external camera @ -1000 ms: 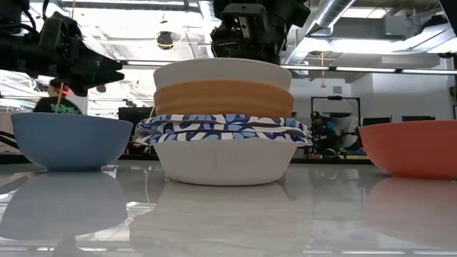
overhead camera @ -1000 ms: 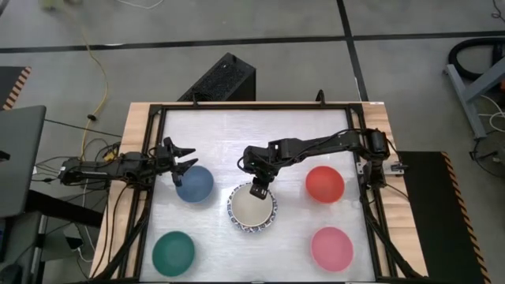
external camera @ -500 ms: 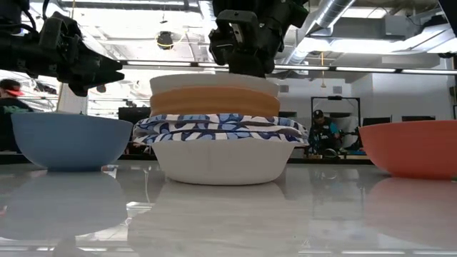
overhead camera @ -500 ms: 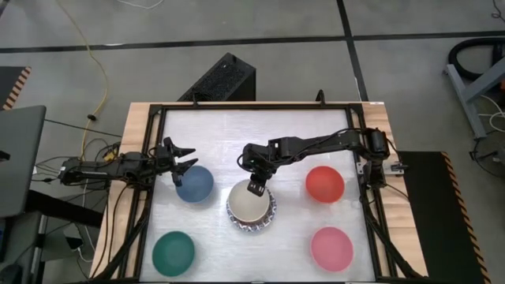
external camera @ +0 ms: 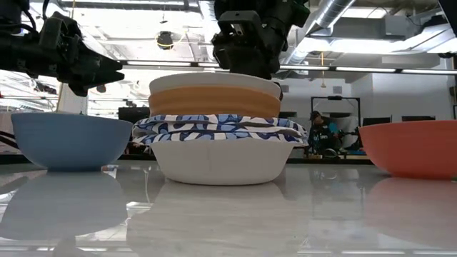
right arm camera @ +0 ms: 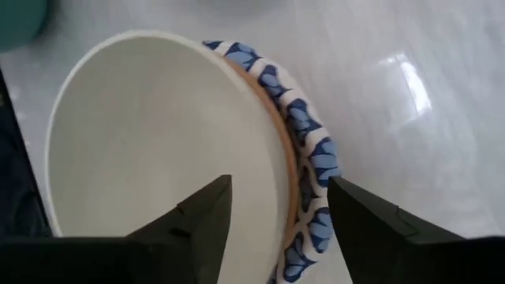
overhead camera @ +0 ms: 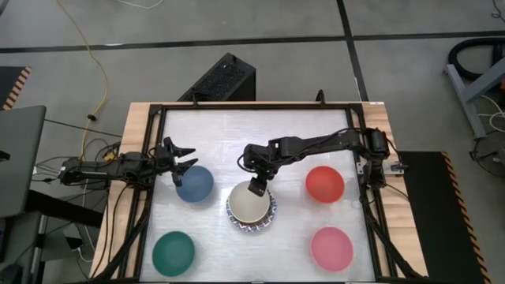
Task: Nest bowls inside each other by size order
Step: Stack the red bowl into the white bowl
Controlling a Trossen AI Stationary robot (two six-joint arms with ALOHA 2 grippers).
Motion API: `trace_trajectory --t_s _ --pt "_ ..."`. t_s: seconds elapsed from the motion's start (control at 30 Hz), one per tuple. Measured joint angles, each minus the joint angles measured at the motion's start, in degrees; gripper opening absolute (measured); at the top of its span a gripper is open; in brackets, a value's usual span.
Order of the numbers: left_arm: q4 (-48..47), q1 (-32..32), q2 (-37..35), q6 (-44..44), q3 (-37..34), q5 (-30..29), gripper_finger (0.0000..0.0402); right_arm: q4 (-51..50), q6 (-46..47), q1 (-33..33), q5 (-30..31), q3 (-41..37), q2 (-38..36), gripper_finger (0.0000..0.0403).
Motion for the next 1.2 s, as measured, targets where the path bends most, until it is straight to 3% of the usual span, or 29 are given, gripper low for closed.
trace_trajectory --t_s 0.2,0.43,0.53,0.67,0.87,1.03,1.2 --pt "0.02 -0.01 0.00 6.02 0.00 -0.43 0.0185 -3.30 -0.54 -1.17 -0.17 2.88 0.00 0.0228" --pt "0.02 0.01 0.00 4.86 -0.01 -0.44 0.0185 -5.84 -0.83 -0.80 -2.65 6.82 -0.07 0.0220" --pt "0.02 -0.01 0.00 4.74 -0.01 -0.42 0.0185 -1.35 -0.85 1.59 -6.24 6.96 -0.07 0.0219" --pt "0.02 0.02 0.00 4.67 -0.01 -0.42 0.0185 7.10 -0.65 6.29 -6.21 6.98 -0.04 0.0219" --pt "0.02 0.02 0.00 4.61 -0.01 -0.42 0.0185 16.32 -0.64 13.36 -1.92 7.00 -0.02 0.0219" --pt "0.02 0.00 0.00 4.61 0.01 -0.42 0.0185 1.32 7.48 18.06 7.90 7.03 -0.01 0.0219" --pt "0.02 0.01 0.00 4.61 -0.01 -0.42 0.0185 -13.04 22.82 22.55 10.64 6.98 0.00 0.0219"
